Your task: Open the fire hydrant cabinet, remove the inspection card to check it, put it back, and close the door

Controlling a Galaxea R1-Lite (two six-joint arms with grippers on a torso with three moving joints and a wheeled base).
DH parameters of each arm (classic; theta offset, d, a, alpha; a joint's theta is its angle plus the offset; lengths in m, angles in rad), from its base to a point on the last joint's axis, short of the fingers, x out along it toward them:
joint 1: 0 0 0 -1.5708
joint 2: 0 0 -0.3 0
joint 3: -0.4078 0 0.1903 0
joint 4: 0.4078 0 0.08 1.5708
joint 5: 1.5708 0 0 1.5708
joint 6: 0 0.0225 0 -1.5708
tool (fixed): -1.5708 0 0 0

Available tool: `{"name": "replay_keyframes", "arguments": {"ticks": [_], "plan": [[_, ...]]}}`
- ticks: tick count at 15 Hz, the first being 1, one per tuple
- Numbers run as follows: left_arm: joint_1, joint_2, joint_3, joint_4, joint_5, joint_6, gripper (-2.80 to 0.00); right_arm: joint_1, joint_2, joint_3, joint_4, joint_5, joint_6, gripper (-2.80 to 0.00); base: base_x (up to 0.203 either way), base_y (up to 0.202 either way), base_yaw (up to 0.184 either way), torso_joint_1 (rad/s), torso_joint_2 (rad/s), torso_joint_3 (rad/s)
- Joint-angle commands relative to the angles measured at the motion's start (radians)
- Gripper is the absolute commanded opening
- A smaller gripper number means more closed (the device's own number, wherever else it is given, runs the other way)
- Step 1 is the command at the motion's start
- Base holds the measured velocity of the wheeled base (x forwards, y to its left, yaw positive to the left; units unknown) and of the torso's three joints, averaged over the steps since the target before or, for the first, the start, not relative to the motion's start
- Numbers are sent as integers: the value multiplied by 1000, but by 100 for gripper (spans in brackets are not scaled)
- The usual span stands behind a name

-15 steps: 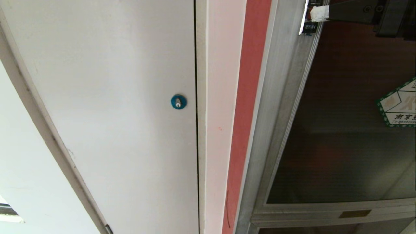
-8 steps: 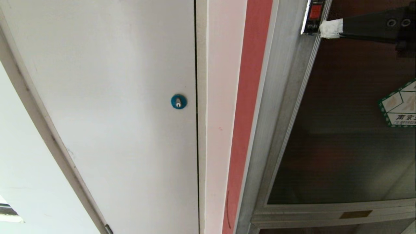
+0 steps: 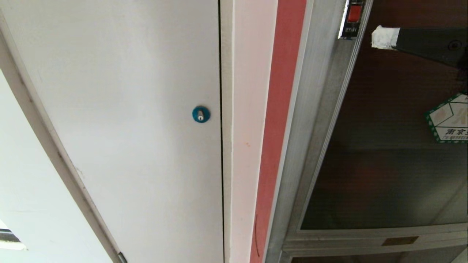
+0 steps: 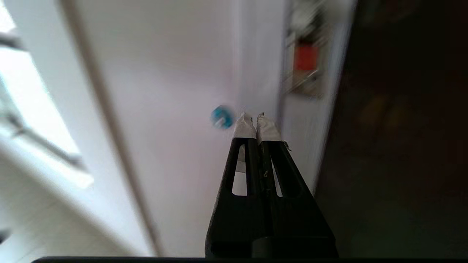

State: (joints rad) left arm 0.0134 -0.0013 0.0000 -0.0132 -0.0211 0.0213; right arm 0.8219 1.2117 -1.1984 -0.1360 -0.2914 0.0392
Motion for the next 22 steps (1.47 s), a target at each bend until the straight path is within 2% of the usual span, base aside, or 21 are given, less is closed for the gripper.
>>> {"name": "replay_keyframes", "arguments": {"ticks": [1, 2, 3, 6, 9, 13, 14, 22], "plan": [[0, 1, 6, -1, 0, 0, -280, 43, 16, 68, -230, -166, -93, -280, 0, 0, 0, 0, 0, 0], [0, 1, 8, -1, 0, 0, -280, 73, 29, 92, -300, -236, -140, -280, 0, 0, 0, 0, 0, 0], [0, 1, 8, -1, 0, 0, -280, 98, 35, 129, -366, -266, -182, -280, 0, 0, 0, 0, 0, 0], [0, 1, 7, -1, 0, 0, -280, 112, 79, 173, -569, -326, -278, -280, 0, 0, 0, 0, 0, 0], [0, 1, 8, -1, 0, 0, -280, 136, 119, 223, -730, -354, -324, -280, 0, 0, 0, 0, 0, 0], [0, 1, 8, -1, 0, 0, -280, 137, 124, 253, -773, -377, -345, -280, 0, 0, 0, 0, 0, 0], [0, 1, 8, -1, 0, 0, -280, 137, 124, 253, -776, -377, -345, 0, 0, 0, 0, 0, 0, 0], [0, 1, 8, -1, 0, 0, -280, 121, 167, 194, -777, -377, -361, 0, 0, 0, 0, 0, 0, 0]]}}
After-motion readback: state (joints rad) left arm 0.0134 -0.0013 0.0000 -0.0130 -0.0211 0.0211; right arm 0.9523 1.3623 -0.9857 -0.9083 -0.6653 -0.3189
